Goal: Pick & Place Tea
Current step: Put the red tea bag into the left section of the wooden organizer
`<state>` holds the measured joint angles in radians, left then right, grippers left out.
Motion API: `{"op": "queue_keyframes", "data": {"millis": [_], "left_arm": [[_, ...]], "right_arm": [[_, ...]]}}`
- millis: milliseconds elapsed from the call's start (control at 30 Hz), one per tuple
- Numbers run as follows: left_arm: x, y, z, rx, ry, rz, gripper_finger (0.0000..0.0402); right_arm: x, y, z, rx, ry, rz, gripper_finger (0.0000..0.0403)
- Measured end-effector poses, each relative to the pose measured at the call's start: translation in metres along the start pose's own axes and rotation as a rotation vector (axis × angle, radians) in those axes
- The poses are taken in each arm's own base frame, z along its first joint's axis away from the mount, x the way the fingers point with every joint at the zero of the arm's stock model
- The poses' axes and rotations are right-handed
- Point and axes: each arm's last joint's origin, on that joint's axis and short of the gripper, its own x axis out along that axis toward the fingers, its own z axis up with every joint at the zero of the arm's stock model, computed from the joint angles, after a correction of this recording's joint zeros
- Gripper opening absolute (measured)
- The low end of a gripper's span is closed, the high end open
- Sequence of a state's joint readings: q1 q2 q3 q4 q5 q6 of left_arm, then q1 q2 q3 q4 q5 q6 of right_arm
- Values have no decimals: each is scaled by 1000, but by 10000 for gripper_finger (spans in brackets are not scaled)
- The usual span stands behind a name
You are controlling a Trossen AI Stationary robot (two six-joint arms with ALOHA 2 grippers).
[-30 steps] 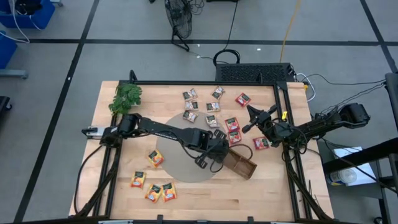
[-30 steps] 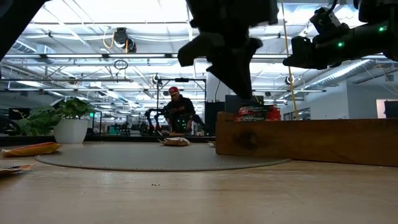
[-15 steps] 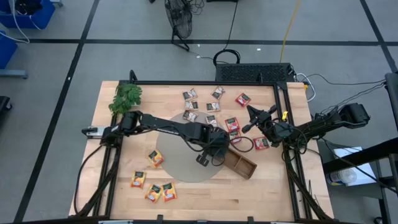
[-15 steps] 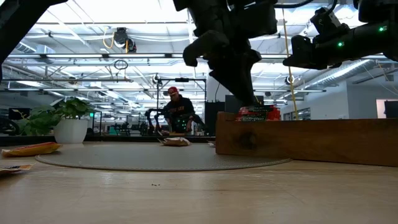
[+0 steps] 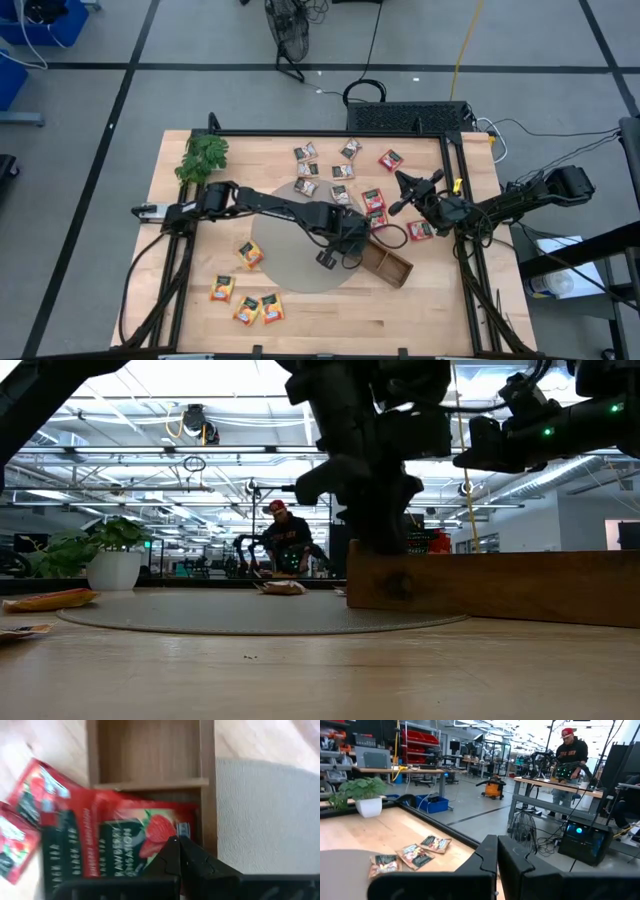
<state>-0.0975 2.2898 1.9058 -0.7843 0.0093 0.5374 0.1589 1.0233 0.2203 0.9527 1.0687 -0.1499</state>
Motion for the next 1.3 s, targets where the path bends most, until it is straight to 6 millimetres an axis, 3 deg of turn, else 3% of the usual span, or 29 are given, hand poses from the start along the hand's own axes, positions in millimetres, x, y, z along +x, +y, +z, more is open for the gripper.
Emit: {"op": "queue_keyframes", "data": {"millis": [433, 800, 1300], "left_arm": [[1, 0, 0, -39, -1, 1, 1], [20, -3, -14, -94, -5, 9, 0], [20, -3, -8, -109, 54, 216, 12]], "right_arm": [[0, 0, 0, 4, 2, 0, 0], [0, 0, 0, 4, 2, 0, 0], [0, 0, -1, 1, 4, 1, 0]]}}
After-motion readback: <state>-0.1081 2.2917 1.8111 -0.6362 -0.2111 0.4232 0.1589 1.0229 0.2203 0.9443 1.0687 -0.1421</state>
